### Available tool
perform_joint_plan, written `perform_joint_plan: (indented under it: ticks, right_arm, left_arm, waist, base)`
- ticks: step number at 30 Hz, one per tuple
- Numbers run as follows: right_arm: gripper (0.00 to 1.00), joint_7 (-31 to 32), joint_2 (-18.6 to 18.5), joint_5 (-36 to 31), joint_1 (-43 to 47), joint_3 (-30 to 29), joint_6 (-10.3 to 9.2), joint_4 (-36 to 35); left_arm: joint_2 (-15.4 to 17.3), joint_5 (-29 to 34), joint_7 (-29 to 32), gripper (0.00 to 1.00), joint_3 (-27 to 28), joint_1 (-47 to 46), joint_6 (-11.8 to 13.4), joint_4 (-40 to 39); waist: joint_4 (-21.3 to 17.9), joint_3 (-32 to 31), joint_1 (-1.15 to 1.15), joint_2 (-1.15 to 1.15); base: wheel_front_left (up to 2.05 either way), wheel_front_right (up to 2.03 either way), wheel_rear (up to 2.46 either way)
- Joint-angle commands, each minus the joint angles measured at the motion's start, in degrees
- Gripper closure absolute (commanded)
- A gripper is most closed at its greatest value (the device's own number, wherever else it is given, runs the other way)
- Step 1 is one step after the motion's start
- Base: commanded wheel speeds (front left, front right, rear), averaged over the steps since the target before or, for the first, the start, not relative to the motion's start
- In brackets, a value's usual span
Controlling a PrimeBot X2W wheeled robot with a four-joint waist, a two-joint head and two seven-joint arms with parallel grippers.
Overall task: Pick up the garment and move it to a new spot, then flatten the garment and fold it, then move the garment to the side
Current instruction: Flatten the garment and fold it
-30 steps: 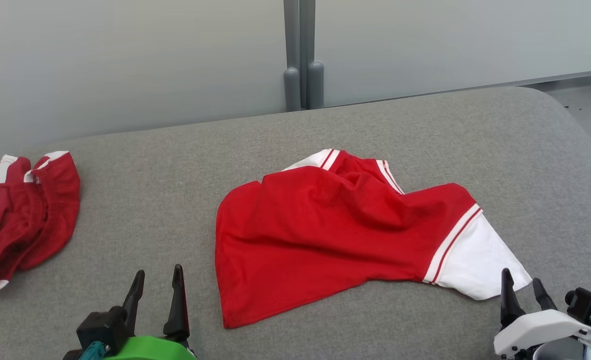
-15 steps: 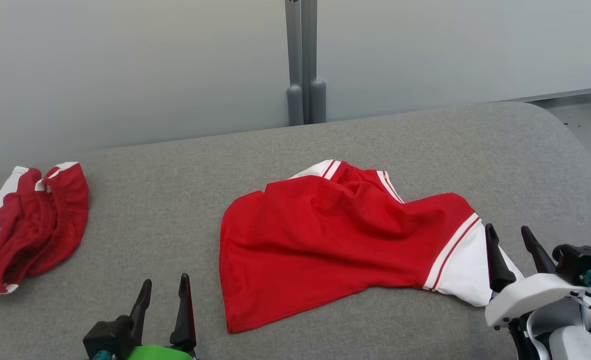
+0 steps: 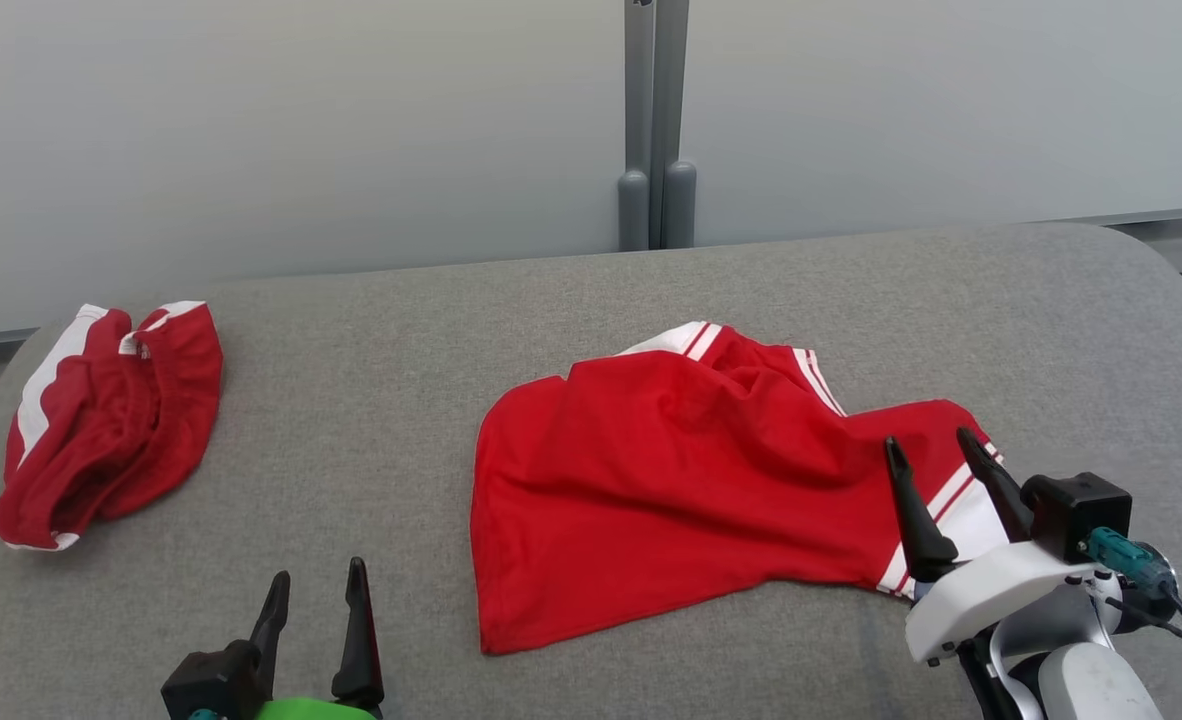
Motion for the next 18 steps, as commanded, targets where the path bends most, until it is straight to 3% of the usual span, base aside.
perform_joint_plan:
  ticks: [1,18]
  right_arm:
    - [0.00,-0.60,-0.21,-0.65,0.73,0.20,0.01,-0.33]
    - [0.00,-3.82,-0.20,-0.29,0.49,1.91,0.01,1.65]
  left_arm:
    - [0.36,0.51,0.16,0.00,0.08,0.77,0.43,-0.08]
    - [1.06,0.44,1.20,0.00,-0.69,0.45,1.34,-1.44]
  waist:
    - [0.43,0.15,0.00,0.23]
    - [0.99,0.38,0.00,0.23]
  base:
    - [0.00,0.00,0.00]
    - [0.00,0.00,0.00]
